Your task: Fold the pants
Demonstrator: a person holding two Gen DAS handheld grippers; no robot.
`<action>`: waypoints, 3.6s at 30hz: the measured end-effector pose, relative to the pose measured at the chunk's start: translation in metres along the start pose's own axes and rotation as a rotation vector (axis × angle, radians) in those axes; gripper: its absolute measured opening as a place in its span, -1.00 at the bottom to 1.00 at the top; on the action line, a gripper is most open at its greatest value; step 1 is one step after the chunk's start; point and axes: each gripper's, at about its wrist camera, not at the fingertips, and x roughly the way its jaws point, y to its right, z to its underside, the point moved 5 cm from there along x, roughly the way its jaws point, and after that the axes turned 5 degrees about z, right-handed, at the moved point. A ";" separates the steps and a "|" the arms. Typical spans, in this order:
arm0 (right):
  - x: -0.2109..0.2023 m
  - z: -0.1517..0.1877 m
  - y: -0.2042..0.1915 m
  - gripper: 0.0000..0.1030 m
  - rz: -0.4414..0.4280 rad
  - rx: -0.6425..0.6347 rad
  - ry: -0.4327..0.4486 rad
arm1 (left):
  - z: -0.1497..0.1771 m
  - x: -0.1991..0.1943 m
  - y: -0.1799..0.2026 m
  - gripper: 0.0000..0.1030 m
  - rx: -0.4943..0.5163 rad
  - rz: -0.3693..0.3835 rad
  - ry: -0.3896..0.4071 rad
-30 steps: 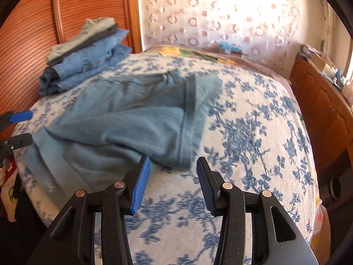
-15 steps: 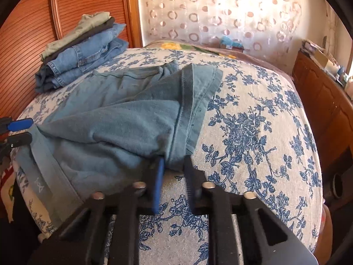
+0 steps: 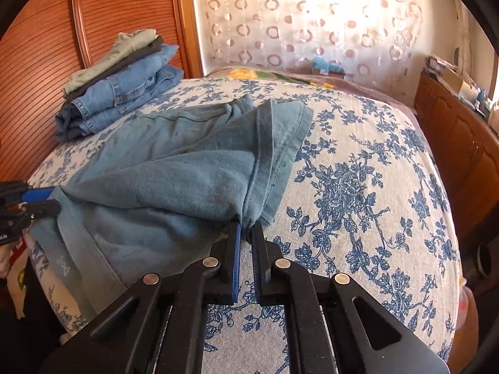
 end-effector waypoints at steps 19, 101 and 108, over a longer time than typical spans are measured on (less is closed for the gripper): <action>-0.040 -0.092 -0.008 -0.96 0.013 -0.063 0.172 | 0.004 -0.041 0.016 -0.93 -0.028 0.051 0.108; 0.007 -0.010 -0.051 -0.19 -0.060 -0.073 -0.003 | 0.040 -0.044 -0.008 -0.56 -0.124 -0.015 0.046; 0.013 -0.011 -0.055 -0.21 -0.047 -0.080 -0.002 | 0.023 -0.049 -0.017 0.18 -0.102 -0.023 0.078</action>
